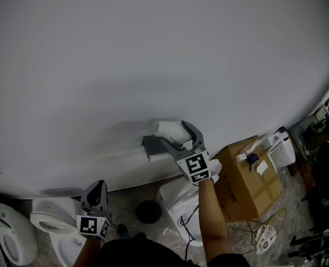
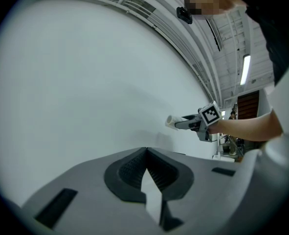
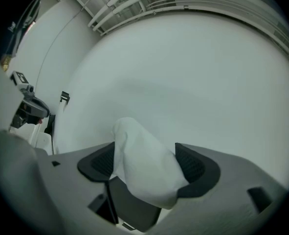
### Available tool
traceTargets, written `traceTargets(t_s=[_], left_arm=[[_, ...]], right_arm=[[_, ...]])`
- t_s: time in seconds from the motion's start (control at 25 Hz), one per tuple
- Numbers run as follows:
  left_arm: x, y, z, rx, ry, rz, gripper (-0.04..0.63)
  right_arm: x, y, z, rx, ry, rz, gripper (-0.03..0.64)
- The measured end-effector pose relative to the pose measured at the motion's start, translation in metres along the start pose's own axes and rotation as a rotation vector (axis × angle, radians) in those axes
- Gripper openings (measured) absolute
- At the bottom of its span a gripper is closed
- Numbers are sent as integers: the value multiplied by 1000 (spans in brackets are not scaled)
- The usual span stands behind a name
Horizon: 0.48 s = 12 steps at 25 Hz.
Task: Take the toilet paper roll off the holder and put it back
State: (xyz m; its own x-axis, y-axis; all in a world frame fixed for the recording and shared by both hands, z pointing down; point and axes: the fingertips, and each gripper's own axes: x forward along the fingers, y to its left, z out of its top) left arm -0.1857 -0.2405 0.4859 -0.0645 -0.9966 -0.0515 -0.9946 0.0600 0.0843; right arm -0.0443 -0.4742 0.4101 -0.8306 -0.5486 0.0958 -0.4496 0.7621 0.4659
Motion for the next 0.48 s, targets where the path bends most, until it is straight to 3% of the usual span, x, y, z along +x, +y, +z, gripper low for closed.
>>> traceTargets(t_s=[0.48], left_arm=[[4, 3, -3, 2, 12, 14, 3]], right_arm=[[19, 10, -42, 52, 67, 45, 373]])
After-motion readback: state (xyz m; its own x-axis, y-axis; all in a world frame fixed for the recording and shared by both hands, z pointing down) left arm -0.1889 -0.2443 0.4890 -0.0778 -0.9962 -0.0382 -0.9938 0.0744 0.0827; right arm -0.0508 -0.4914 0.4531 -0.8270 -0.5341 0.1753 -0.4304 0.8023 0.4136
